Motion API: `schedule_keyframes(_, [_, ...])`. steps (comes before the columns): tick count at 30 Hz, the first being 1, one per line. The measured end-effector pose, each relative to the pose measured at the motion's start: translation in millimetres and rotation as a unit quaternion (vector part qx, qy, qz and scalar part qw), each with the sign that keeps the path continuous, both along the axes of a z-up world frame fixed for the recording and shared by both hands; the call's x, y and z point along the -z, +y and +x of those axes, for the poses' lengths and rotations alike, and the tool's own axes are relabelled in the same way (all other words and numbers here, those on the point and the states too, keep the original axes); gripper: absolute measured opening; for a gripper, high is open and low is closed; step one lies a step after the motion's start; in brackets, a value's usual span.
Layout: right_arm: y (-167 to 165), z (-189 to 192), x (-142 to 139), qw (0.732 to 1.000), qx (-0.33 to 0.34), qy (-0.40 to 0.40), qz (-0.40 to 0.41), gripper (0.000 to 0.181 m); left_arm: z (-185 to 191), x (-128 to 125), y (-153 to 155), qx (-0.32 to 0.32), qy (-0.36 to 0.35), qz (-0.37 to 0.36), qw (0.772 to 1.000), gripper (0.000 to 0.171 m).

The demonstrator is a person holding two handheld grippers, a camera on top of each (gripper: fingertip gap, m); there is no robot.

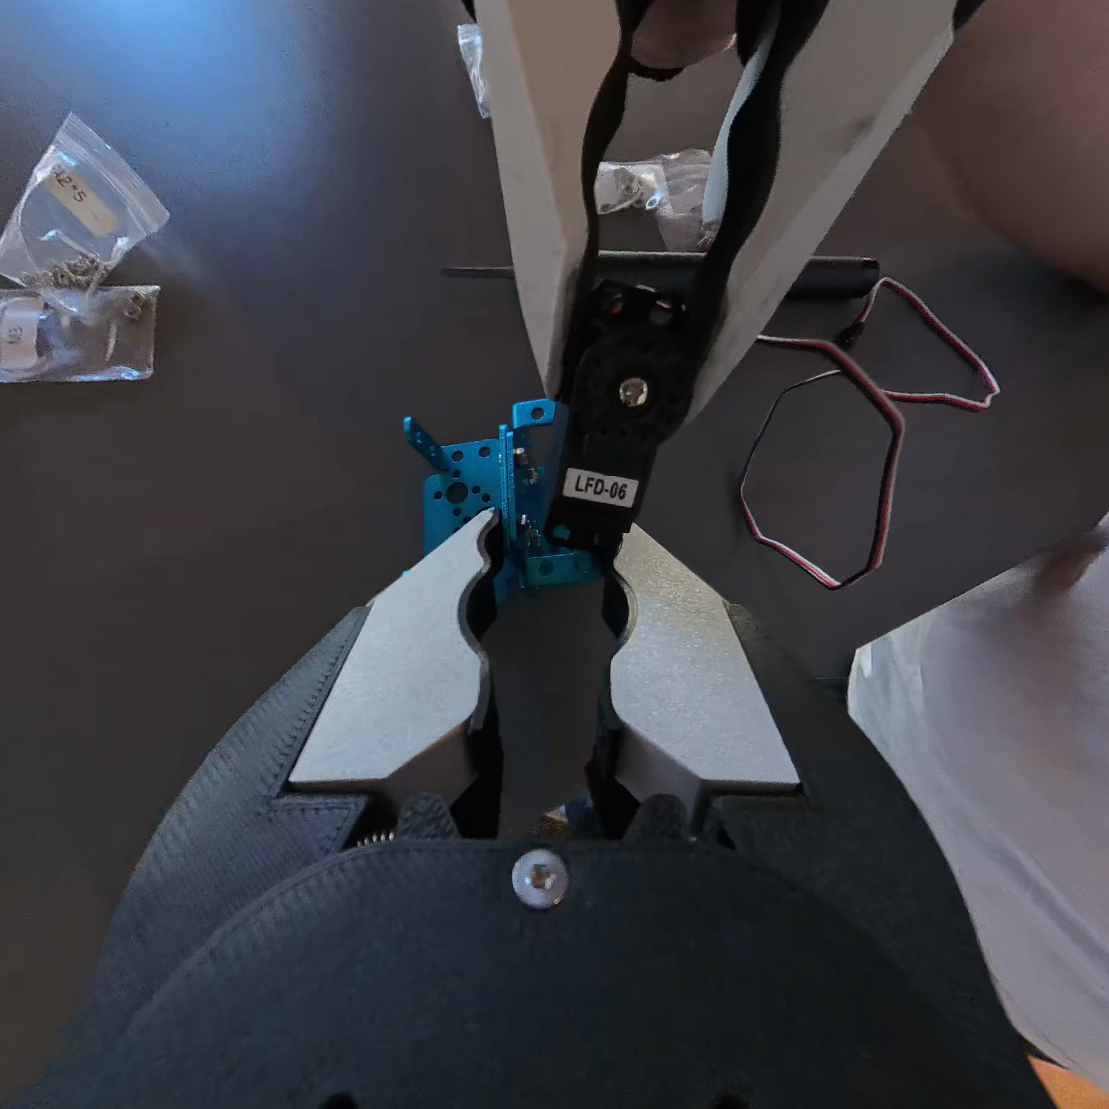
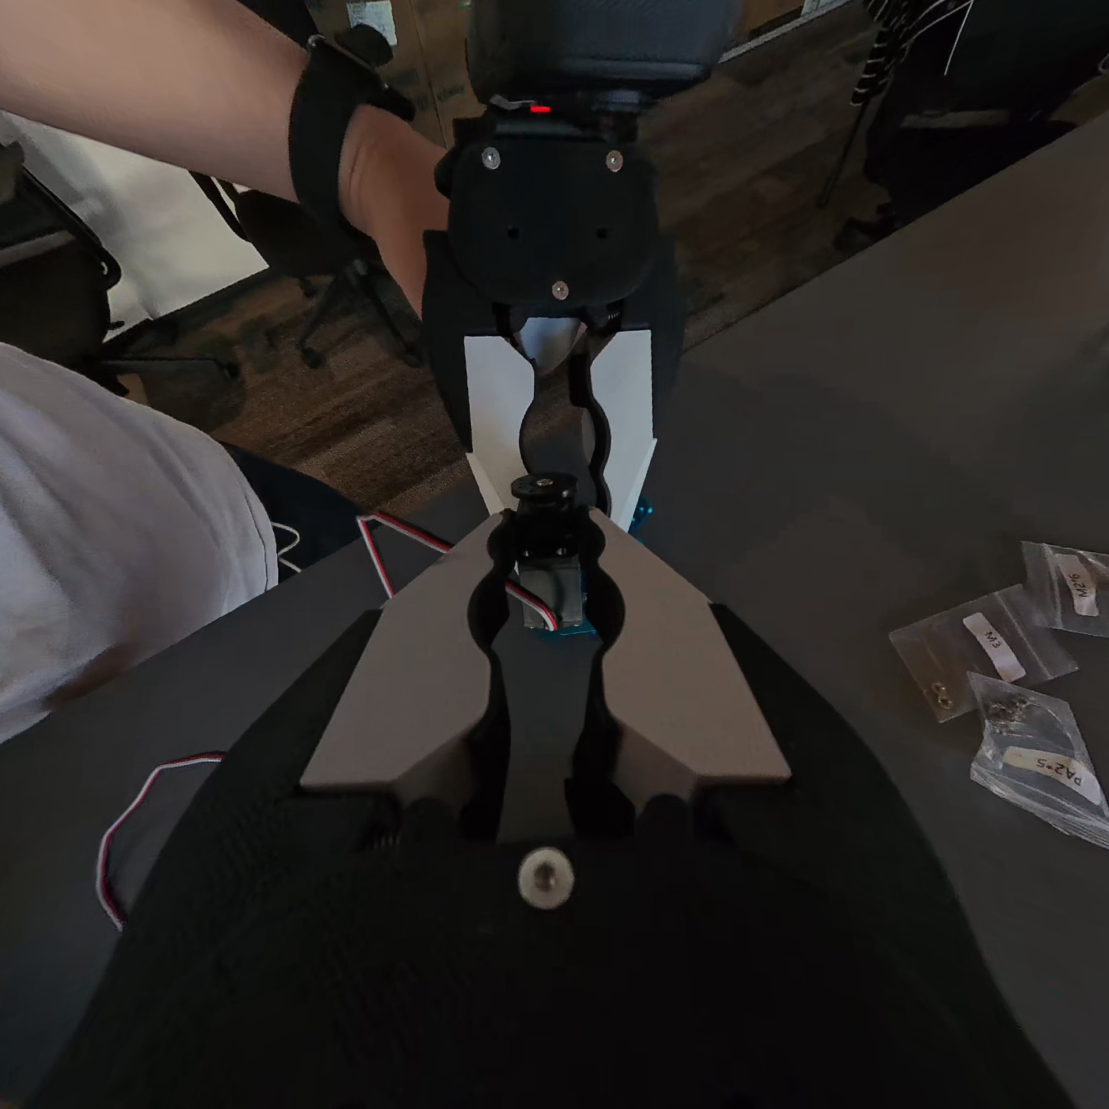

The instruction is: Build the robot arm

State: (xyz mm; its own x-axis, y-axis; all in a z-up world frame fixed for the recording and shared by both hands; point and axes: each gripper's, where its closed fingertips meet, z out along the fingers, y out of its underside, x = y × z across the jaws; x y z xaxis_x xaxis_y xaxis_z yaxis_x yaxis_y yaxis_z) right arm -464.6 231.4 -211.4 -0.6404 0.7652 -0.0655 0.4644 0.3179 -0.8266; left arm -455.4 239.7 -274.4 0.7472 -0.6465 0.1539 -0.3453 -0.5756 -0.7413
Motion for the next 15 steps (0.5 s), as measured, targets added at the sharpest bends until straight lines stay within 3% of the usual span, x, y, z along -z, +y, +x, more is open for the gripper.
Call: schedule_keyframes(15, [7.2,1.1,-0.5,1.0,0.007,0.01,-0.016,0.02,2.8,1.2,5.7,0.003,0.007,-0.01,1.0,0.027])
